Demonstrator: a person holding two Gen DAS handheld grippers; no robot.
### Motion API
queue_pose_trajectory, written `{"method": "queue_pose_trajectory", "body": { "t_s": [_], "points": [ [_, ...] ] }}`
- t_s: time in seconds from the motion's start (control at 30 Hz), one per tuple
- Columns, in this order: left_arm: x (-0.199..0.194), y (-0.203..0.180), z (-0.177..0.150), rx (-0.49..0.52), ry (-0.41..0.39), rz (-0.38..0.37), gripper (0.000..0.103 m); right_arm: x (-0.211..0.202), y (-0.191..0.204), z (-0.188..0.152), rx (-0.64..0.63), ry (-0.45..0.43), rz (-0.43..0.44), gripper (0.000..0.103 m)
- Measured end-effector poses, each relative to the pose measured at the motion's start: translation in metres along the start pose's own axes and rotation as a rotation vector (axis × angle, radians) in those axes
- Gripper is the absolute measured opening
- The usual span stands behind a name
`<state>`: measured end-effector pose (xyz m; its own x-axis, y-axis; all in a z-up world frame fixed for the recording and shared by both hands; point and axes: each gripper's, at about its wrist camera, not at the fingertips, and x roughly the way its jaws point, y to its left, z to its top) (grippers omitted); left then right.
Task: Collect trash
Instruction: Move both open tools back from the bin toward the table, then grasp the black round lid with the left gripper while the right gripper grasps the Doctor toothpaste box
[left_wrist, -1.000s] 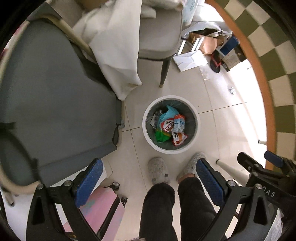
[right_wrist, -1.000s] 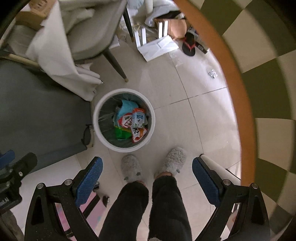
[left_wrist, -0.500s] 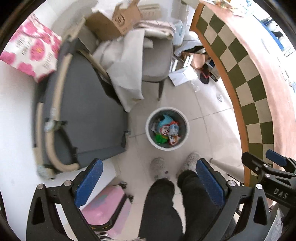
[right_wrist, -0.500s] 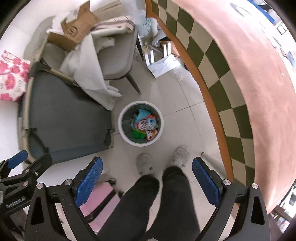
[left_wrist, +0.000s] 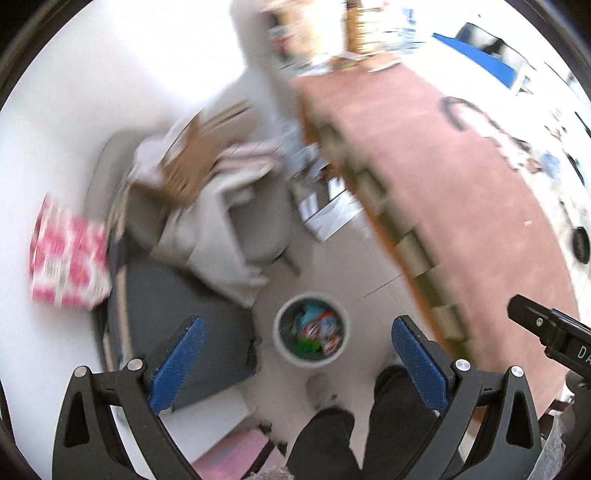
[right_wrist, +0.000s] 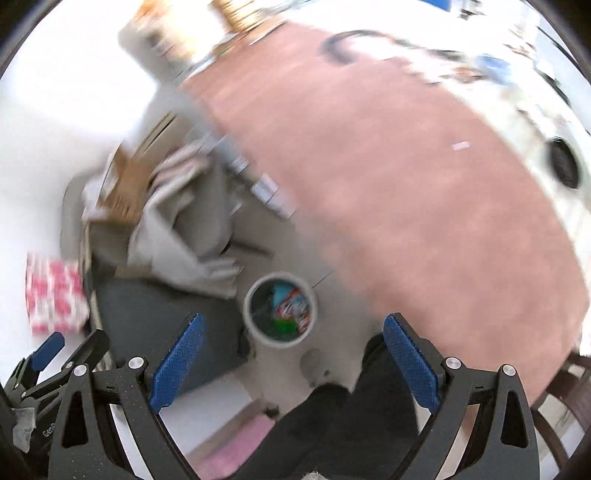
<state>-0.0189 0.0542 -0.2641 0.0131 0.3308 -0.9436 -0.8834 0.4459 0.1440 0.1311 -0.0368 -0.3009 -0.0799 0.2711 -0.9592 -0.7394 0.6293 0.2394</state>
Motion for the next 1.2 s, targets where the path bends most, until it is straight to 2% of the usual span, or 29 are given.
{"method": "queue_pose_trajectory", "body": {
  "t_s": [0.1,0.13,0.3,0.33,0.4,0.5,0.57,0.67,0.77,0.8,0.83,0.93,1.03,1.13,1.2],
  "points": [
    [-0.006,-0.072,0.038,0.077,-0.026,-0.040,0.103,-0.025,-0.082,0.039,0.113,-0.038,-0.061,0.099],
    [-0.006,-0.107,0.054,0.110,-0.030,-0.065,0.103,-0.031,-0.106,0.049,0.146,-0.046,-0.082,0.099],
    [0.006,-0.248,0.107,0.261,-0.005,-0.140,0.103,-0.057,-0.257,0.100,0.293,-0.065,-0.218,0.099],
    [0.013,-0.285,0.117,0.305,0.004,-0.147,0.103,-0.061,-0.292,0.111,0.322,-0.067,-0.255,0.099],
    [0.025,-0.332,0.131,0.354,0.016,-0.148,0.103,-0.063,-0.358,0.130,0.371,-0.066,-0.326,0.099],
    [0.053,-0.397,0.149,0.411,0.052,-0.134,0.103,-0.054,-0.435,0.156,0.407,-0.039,-0.403,0.099],
    [0.068,-0.434,0.156,0.444,0.083,-0.125,0.103,-0.040,-0.468,0.174,0.397,-0.009,-0.424,0.099],
    [0.083,-0.467,0.159,0.473,0.133,-0.146,0.103,-0.013,-0.502,0.197,0.363,0.041,-0.359,0.098],
    [0.087,-0.487,0.156,0.488,0.184,-0.200,0.103,0.011,-0.516,0.209,0.349,0.086,-0.312,0.075],
    [0.087,-0.491,0.154,0.494,0.193,-0.213,0.103,0.011,-0.520,0.209,0.357,0.072,-0.291,0.073],
    [0.086,-0.496,0.152,0.501,0.202,-0.230,0.103,0.007,-0.525,0.208,0.367,0.055,-0.268,0.064],
    [0.078,-0.515,0.142,0.527,0.234,-0.291,0.103,-0.008,-0.540,0.190,0.437,0.035,-0.299,0.061],
    [0.072,-0.543,0.128,0.587,0.258,-0.341,0.103,-0.025,-0.559,0.157,0.557,0.004,-0.300,0.059],
    [0.071,-0.574,0.111,0.661,0.273,-0.350,0.103,-0.033,-0.572,0.127,0.647,-0.012,-0.297,0.058],
    [0.075,-0.592,0.099,0.723,0.278,-0.322,0.103,-0.033,-0.579,0.115,0.692,-0.015,-0.279,0.058]
  ]
}}
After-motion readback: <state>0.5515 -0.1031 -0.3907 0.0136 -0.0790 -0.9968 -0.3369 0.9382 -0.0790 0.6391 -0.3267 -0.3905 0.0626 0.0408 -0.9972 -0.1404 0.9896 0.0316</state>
